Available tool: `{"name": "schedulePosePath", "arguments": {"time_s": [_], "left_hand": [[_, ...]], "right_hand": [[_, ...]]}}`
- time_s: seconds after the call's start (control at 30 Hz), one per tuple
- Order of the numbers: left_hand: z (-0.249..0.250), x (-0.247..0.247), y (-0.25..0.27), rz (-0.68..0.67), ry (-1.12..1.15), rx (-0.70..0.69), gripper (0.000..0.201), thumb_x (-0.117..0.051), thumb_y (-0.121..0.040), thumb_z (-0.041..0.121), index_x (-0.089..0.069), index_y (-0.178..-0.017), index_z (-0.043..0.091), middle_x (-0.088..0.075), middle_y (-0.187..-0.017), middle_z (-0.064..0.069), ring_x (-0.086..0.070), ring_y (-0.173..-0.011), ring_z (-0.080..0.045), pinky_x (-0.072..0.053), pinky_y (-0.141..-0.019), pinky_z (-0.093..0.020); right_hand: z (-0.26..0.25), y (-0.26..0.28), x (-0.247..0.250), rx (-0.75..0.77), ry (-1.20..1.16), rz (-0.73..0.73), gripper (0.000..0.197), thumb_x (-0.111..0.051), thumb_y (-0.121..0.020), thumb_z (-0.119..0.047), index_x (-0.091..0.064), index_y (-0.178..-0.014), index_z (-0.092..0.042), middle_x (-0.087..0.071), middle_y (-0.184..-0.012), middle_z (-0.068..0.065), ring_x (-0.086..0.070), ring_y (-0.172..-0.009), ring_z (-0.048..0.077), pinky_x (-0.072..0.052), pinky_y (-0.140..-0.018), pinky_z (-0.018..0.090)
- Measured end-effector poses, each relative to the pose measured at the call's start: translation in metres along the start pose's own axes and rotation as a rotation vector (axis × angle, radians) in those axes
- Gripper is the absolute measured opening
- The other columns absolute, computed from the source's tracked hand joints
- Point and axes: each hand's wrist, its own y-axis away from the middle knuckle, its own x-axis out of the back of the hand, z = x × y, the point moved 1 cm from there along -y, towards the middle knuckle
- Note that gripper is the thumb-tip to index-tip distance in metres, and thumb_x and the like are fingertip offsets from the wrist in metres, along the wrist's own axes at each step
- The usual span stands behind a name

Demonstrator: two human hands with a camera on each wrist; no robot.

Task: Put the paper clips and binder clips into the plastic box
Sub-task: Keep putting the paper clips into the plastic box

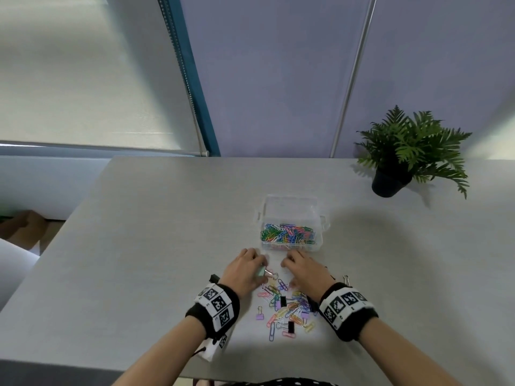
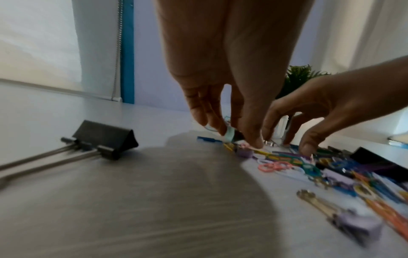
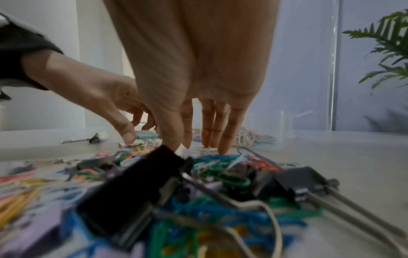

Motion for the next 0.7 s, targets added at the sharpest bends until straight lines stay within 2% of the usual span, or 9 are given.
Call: {"name": "schedulePosePath", "arguments": {"time_s": [0.1,0.17,0.27,0.4,0.47,0.53,0.63,0.7], "left_hand": [[-0.012,0.009,0.005,0.060,0.045,0.065,0.036,-0.057,-0.085,0.042,-0.053,-0.114,0.021,-0.051,-0.116,0.000,-0.044,-0.107,-0.015,-0.043,-0.090,-0.025],[-0.023,0.012,0.012,0.035,-0.001,0.130,0.034,-0.057,-0.086,0.041,-0.053,-0.114,0.022,-0.052,-0.116,0.001,-0.043,-0.109,-0.016,-0.040,-0.091,-0.026],[-0.031,0.011,0.022,-0.013,-0.112,0.187,0.036,-0.056,-0.086,0.037,-0.051,-0.118,0.021,-0.049,-0.122,-0.002,-0.040,-0.116,-0.020,-0.036,-0.098,-0.030],[-0.011,0.005,0.020,0.064,-0.066,0.068,0.041,-0.056,-0.087,0.031,-0.047,-0.125,0.021,-0.045,-0.128,-0.001,-0.039,-0.119,-0.018,-0.035,-0.103,-0.030],[0.000,0.001,0.015,0.080,-0.034,0.020,0.040,-0.055,-0.088,0.029,-0.047,-0.126,0.020,-0.046,-0.129,0.000,-0.040,-0.119,-0.017,-0.037,-0.103,-0.028],[0.007,-0.001,0.008,0.063,-0.015,0.030,0.040,-0.056,-0.088,0.030,-0.047,-0.125,0.018,-0.047,-0.128,-0.002,-0.042,-0.117,-0.017,-0.038,-0.102,-0.028],[0.015,-0.004,-0.002,0.001,-0.059,0.015,0.044,-0.062,-0.083,0.032,-0.048,-0.120,0.014,-0.048,-0.124,-0.004,-0.043,-0.115,-0.020,-0.037,-0.102,-0.031],[0.018,-0.006,-0.005,-0.034,-0.094,0.009,0.045,-0.065,-0.080,0.030,-0.048,-0.117,0.012,-0.050,-0.123,-0.005,-0.044,-0.116,-0.022,-0.035,-0.103,-0.033]], "right_hand": [[-0.001,0.004,-0.003,0.010,-0.063,0.038,0.029,-0.054,-0.082,0.002,-0.049,-0.108,-0.010,-0.048,-0.115,0.007,-0.048,-0.101,0.021,-0.046,-0.076,0.028],[-0.002,0.005,-0.005,0.015,-0.084,0.033,0.024,-0.050,-0.084,0.005,-0.048,-0.102,-0.010,-0.048,-0.108,0.006,-0.049,-0.098,0.022,-0.046,-0.071,0.029],[-0.008,0.001,-0.004,-0.008,-0.108,0.031,0.015,-0.051,-0.089,-0.011,-0.048,-0.104,-0.011,-0.048,-0.109,0.005,-0.050,-0.102,0.022,-0.050,-0.077,0.034],[-0.024,-0.009,-0.003,-0.040,-0.097,0.019,0.055,-0.064,-0.080,-0.037,-0.042,-0.122,-0.011,-0.044,-0.122,0.005,-0.043,-0.113,0.021,-0.047,-0.089,0.034],[-0.031,-0.013,-0.004,-0.044,-0.051,-0.003,0.063,-0.068,-0.076,-0.036,-0.039,-0.125,-0.010,-0.041,-0.126,0.008,-0.040,-0.118,0.024,-0.044,-0.093,0.035],[-0.033,-0.015,-0.005,-0.044,-0.039,0.014,0.059,-0.068,-0.077,-0.029,-0.039,-0.124,-0.010,-0.041,-0.126,0.009,-0.039,-0.119,0.025,-0.043,-0.091,0.035],[-0.029,-0.013,-0.006,-0.048,-0.098,0.070,0.042,-0.063,-0.081,-0.020,-0.044,-0.117,-0.008,-0.046,-0.121,0.009,-0.043,-0.116,0.024,-0.045,-0.085,0.032],[-0.024,-0.010,-0.006,-0.063,-0.148,0.068,0.027,-0.061,-0.083,-0.016,-0.050,-0.106,-0.007,-0.052,-0.110,0.007,-0.048,-0.105,0.023,-0.040,-0.075,0.028]]}}
